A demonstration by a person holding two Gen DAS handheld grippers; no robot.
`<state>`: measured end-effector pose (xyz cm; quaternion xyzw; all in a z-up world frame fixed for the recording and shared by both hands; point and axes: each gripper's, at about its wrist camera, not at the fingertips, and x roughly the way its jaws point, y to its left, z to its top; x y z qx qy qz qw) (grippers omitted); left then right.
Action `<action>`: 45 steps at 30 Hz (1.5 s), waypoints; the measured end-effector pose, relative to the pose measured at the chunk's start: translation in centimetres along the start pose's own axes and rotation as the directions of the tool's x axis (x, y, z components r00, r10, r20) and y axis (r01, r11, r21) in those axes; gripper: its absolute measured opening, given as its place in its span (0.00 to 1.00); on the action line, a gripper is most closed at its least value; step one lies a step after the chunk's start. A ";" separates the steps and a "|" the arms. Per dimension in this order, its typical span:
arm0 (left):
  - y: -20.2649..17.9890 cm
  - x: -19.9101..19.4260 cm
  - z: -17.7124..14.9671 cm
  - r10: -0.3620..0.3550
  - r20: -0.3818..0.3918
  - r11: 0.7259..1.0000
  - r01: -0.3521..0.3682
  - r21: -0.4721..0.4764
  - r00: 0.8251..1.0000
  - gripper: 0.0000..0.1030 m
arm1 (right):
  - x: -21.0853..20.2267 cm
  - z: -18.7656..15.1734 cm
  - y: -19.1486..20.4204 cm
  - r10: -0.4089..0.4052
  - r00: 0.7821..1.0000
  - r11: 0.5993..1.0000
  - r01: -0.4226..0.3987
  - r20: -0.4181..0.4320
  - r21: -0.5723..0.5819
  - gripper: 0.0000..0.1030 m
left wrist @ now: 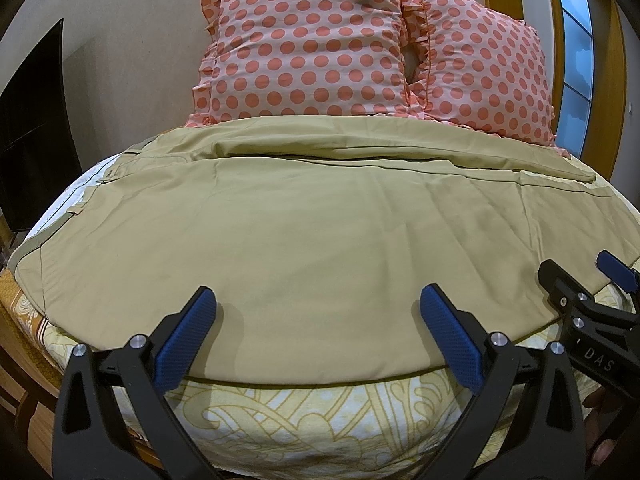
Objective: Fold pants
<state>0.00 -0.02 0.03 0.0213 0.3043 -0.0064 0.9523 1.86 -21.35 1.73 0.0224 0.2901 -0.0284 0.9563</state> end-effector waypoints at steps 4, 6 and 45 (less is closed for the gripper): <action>0.1 0.0 0.1 -0.003 -0.019 1.000 0.003 0.002 1.000 0.98 | -0.1 0.3 -0.2 0.017 1.000 1.000 -0.017 -0.016 -0.011 0.99; 0.5 -0.1 1.0 -0.011 -0.045 1.000 0.011 0.001 0.999 0.98 | 0.3 1.3 -0.8 0.038 0.998 0.999 -0.039 -0.058 -0.011 0.99; 5.4 4.3 14.2 0.041 0.137 0.991 -0.022 -0.133 0.990 0.98 | 24.8 20.3 -31.3 -0.096 0.980 0.741 0.186 -0.172 0.646 0.04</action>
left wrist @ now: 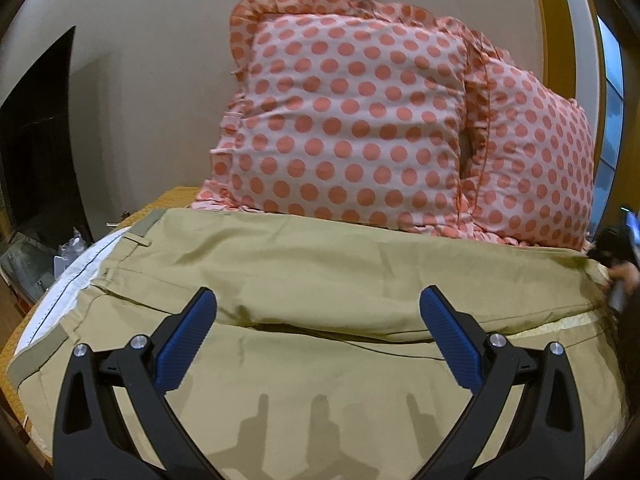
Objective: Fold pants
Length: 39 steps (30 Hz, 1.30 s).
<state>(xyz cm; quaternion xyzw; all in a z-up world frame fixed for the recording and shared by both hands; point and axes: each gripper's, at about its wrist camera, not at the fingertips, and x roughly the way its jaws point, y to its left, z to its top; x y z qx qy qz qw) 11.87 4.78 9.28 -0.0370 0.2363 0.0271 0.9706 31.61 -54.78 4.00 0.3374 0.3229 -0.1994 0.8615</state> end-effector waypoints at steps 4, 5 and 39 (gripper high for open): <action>1.1 -0.9 0.2 -0.017 -0.001 1.000 0.017 -0.010 1.000 0.98 | -8.9 -4.2 -5.3 0.176 0.984 0.983 -0.178 0.036 0.044 0.04; 1.3 -1.2 0.4 -0.016 0.003 1.000 0.017 -0.010 1.000 0.98 | -10.4 -5.7 -6.6 0.187 0.982 0.981 -0.188 0.032 0.053 0.04; 5.1 14.9 5.7 -0.249 -0.314 0.914 0.116 -0.389 0.916 0.97 | -14.6 -8.9 -12.8 0.455 0.874 0.834 -0.486 0.172 0.261 0.03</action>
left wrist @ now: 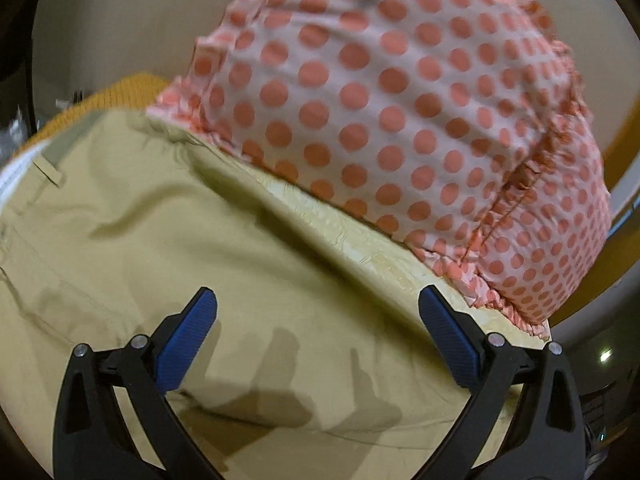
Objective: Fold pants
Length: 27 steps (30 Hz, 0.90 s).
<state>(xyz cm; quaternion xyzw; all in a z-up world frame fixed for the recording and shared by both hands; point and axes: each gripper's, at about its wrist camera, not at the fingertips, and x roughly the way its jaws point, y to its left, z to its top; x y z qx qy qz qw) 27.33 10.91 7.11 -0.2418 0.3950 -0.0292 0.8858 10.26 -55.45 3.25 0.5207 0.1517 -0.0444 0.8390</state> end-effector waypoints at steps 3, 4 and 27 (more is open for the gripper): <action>-0.2 2.2 0.5 0.036 -0.045 0.999 -0.036 -0.003 0.998 0.96 | -1.6 0.7 0.6 0.029 0.999 0.999 -0.028 0.034 -0.029 0.03; -0.3 3.0 0.7 0.051 -0.059 0.999 -0.051 -0.002 0.997 0.95 | -1.7 0.8 0.8 0.030 0.999 0.999 -0.029 0.039 -0.036 0.03; 7.2 -14.8 -17.7 -0.044 0.120 0.997 0.051 -0.063 0.992 0.03 | -7.9 0.2 -2.8 -0.110 0.992 0.989 0.116 0.070 -0.090 0.03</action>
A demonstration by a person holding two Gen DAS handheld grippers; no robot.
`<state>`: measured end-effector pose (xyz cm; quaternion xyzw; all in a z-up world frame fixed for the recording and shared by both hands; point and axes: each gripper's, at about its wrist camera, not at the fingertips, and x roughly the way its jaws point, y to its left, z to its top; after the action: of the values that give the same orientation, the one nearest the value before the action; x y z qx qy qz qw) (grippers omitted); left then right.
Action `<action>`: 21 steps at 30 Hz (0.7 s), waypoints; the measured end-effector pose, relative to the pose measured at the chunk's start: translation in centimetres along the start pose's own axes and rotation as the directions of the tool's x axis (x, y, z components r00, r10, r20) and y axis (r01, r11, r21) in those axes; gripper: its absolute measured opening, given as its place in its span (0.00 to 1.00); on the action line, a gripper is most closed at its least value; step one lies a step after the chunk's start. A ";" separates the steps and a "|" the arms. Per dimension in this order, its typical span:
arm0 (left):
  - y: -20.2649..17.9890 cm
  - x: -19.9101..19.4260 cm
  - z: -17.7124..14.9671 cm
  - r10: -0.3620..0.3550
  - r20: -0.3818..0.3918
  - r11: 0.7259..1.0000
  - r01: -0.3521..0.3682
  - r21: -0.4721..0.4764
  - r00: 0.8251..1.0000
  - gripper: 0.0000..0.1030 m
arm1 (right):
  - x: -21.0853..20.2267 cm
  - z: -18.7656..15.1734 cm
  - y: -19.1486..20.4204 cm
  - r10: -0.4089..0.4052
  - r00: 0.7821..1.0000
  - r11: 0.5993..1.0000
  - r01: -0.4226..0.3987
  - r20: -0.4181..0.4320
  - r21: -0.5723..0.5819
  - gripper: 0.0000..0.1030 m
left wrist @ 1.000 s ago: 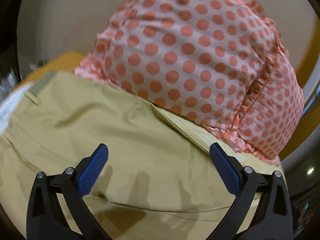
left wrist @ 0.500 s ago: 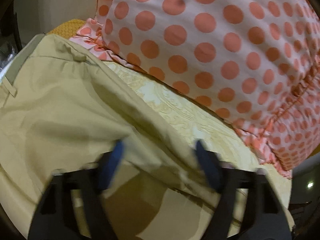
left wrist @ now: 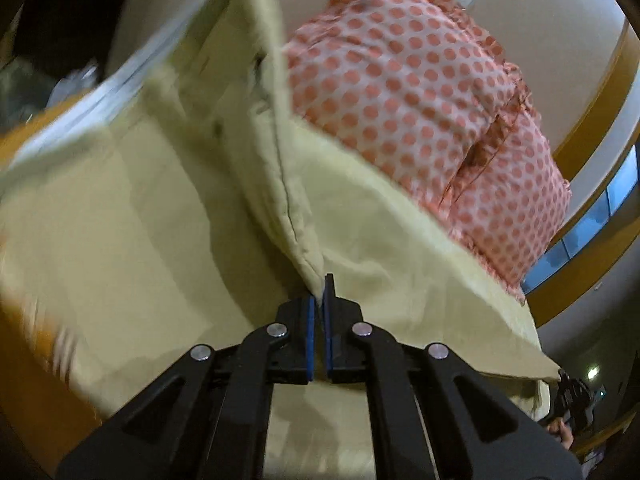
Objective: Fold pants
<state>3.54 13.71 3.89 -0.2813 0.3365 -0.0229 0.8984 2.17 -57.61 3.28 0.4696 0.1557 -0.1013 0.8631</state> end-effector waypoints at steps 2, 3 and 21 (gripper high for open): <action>1.0 -0.4 -2.4 0.011 -0.007 0.999 -0.012 -0.035 1.000 0.03 | -0.2 -0.5 -0.7 -0.042 0.999 0.999 0.042 -0.007 -0.011 0.03; 1.3 -0.4 -3.2 0.008 -0.003 0.999 -0.008 -0.049 1.000 0.03 | -0.2 -0.7 -0.9 -0.061 0.998 0.998 0.061 -0.009 -0.018 0.03; 3.4 -7.8 -4.0 0.119 0.316 0.993 -0.107 -0.054 0.941 0.75 | -1.3 -3.4 -3.4 -0.200 0.976 0.959 0.212 0.080 -0.187 0.49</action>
<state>-5.48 16.41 4.23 -0.2777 0.2028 0.0803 0.9356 -0.68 -56.54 -0.59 0.3610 0.1868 -0.1891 0.8939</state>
